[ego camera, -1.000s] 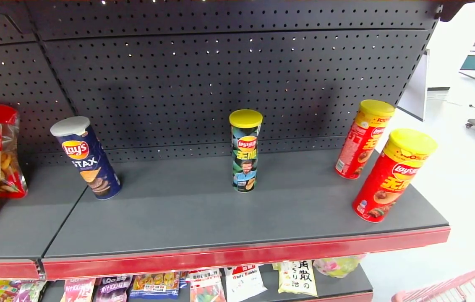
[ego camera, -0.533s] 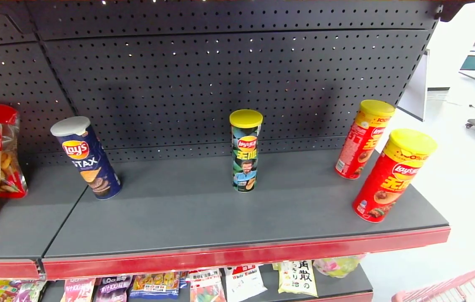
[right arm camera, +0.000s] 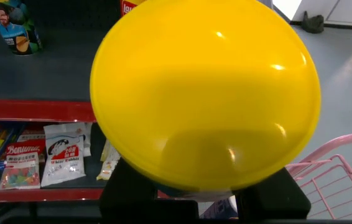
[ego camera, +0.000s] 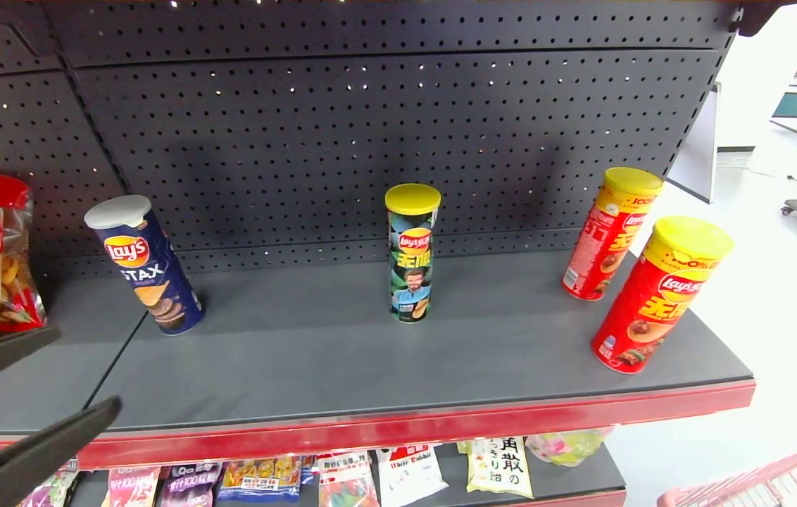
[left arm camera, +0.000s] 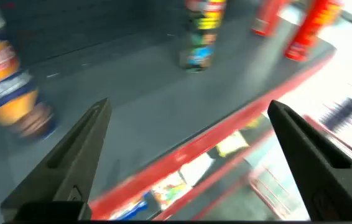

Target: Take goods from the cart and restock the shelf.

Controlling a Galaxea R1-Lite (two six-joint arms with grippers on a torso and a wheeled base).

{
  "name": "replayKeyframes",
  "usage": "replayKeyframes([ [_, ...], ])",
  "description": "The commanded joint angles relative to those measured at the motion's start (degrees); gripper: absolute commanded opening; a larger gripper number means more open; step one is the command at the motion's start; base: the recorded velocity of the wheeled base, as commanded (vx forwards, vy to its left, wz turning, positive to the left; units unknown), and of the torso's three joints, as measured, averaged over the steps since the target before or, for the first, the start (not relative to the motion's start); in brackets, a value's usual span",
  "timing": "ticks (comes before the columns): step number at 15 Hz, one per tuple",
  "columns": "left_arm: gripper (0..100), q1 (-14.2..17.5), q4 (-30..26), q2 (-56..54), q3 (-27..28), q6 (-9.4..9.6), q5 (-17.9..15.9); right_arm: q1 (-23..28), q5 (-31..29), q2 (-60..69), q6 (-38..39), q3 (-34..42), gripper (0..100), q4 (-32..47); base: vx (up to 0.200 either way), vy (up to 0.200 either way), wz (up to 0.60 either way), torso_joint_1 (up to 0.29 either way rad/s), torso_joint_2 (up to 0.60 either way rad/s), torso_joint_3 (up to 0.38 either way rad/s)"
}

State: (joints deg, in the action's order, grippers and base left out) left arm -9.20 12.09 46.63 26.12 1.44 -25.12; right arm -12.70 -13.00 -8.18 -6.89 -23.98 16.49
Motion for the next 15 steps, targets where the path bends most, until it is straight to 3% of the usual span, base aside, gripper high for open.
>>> replayKeyframes([
  [1,100,-2.66,15.50,24.39,2.79,1.46,-7.83,-0.74,-0.01,-2.19,-0.06,-0.37,0,0.03,0.000,0.000,0.00,0.000,0.00,0.000],
  [5,100,-5.91,29.74,39.42,5.78,1.90,-12.05,-0.74,-0.10,-2.72,-0.06,-0.45,0,-0.06,0.000,0.000,0.00,0.000,0.00,0.000],
  [8,100,-7.67,32.47,47.50,14.22,2.34,-12.40,-0.66,-0.63,-2.72,-0.06,-1.16,0,-0.06,0.000,0.000,0.00,0.000,0.00,0.000],
  [11,100,-8.37,33.43,53.39,20.63,2.60,-15.83,-0.74,-0.45,-3.51,-0.06,-1.51,0,0.03,0.000,0.000,0.00,0.000,0.00,0.000],
  [13,100,-8.46,36.86,58.05,22.13,6.21,-16.18,-0.74,-0.45,-3.95,-0.06,-1.51,0,0.03,0.000,0.000,0.00,0.000,0.00,0.000],
  [15,100,-8.99,40.90,61.12,22.83,6.82,-16.27,-0.74,-0.72,-4.39,0.03,-1.60,0,0.03,0.000,0.000,0.00,0.000,0.00,0.000],
])
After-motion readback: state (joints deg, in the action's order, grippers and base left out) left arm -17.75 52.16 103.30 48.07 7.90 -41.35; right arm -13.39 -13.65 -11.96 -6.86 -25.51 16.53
